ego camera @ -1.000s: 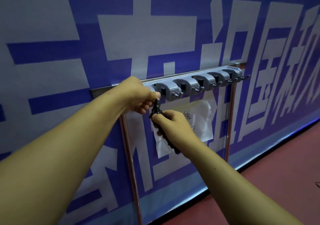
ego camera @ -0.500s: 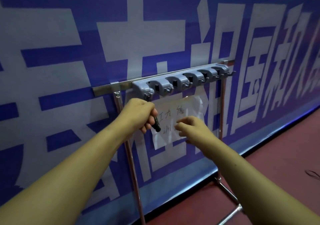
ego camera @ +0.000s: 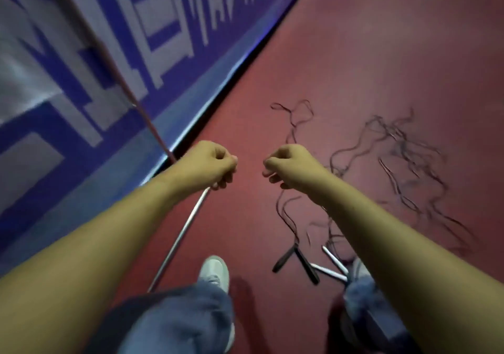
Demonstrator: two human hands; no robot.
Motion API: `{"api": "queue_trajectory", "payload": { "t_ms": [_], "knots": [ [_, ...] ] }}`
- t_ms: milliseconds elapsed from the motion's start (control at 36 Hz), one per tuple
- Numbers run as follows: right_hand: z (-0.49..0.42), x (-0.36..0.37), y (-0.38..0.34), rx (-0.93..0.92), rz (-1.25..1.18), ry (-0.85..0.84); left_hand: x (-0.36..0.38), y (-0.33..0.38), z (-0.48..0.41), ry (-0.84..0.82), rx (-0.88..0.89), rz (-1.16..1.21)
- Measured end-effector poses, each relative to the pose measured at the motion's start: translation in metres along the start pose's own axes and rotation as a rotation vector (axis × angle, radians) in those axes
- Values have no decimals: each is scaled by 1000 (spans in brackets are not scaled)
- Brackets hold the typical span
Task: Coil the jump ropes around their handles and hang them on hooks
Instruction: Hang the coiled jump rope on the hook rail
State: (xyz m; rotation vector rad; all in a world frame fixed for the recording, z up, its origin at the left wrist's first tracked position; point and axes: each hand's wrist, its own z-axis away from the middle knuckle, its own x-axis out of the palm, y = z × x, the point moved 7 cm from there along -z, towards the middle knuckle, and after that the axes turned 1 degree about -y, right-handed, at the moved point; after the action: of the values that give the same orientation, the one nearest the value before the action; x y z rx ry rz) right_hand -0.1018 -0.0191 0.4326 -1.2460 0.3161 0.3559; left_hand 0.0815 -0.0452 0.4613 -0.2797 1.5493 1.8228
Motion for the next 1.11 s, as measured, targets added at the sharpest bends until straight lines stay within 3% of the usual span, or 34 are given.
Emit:
{"api": "queue_trajectory", "payload": {
  "t_ms": [194,417,611,889,972,1111],
  "knots": [
    [-47,-37,192,303,-4,50,181,-59,-108,-307,-86,-100],
    [-112,25,389,554,73,-86,337,-201,-179,-503,-301,-444],
    [-127,79,489,577,399,-214,431,-287,-188,-531,-340,-482],
    [-132,119,535,435,738,-89,482,-324,-187,-461,-239,-509],
    [-133,115,536,487,621,-71,479,-330,-189,-430,-302,-395],
    [-140,98,510,653,122,43,448,-305,-193,-405,-401,-116]
  ]
}}
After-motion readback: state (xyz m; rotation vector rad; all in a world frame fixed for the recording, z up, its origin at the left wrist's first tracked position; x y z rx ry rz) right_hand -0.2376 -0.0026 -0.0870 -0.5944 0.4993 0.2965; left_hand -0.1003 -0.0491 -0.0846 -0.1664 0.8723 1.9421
